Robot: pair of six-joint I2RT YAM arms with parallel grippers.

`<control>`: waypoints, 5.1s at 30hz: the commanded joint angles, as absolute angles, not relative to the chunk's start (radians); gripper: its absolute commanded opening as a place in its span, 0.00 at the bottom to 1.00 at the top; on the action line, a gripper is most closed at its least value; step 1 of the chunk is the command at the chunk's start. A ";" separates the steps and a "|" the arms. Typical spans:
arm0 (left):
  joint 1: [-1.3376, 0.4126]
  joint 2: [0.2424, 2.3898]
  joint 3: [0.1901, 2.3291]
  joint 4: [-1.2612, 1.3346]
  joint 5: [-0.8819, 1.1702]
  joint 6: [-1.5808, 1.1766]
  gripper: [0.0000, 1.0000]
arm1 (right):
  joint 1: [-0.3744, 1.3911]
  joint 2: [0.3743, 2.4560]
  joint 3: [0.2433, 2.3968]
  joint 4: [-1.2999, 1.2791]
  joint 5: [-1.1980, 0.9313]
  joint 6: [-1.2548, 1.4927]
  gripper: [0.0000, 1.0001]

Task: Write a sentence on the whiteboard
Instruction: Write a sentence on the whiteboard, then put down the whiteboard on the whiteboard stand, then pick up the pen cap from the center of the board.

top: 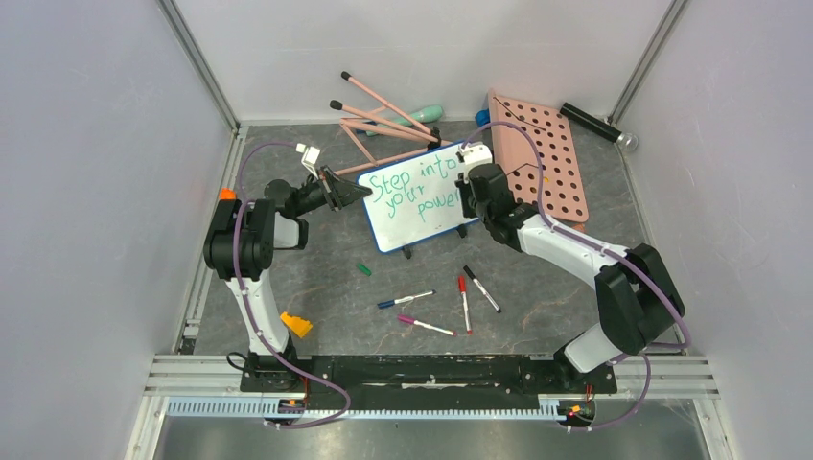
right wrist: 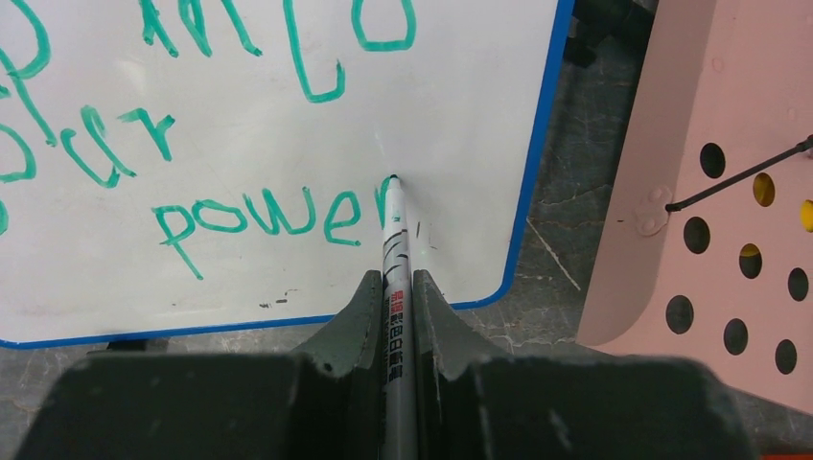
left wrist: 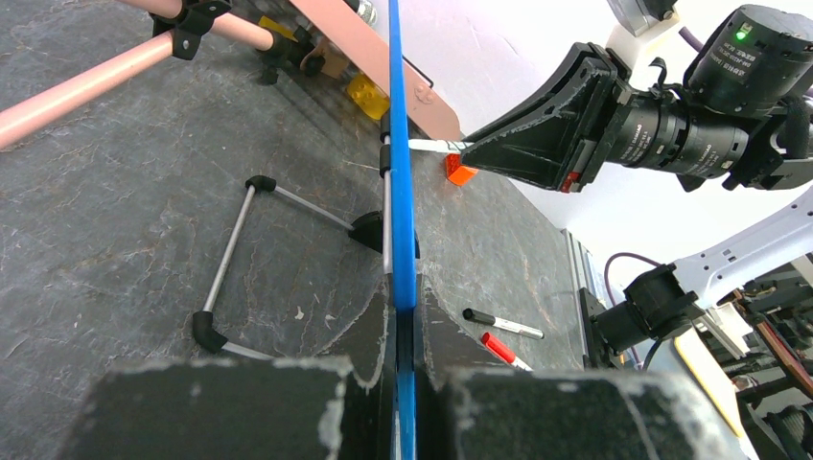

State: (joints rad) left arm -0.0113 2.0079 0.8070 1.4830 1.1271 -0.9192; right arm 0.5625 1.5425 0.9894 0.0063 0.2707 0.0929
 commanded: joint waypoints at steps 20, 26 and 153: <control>-0.012 2.014 0.827 1.557 1.151 -0.902 0.02 | 0.541 1.451 0.957 0.046 0.207 0.092 0.00; -0.012 2.016 0.828 1.557 1.151 -0.904 0.02 | 0.541 1.478 0.974 0.048 0.178 0.091 0.00; 0.066 0.725 0.661 -0.273 0.250 -0.881 1.00 | 0.541 0.827 0.729 -0.169 0.142 0.124 0.00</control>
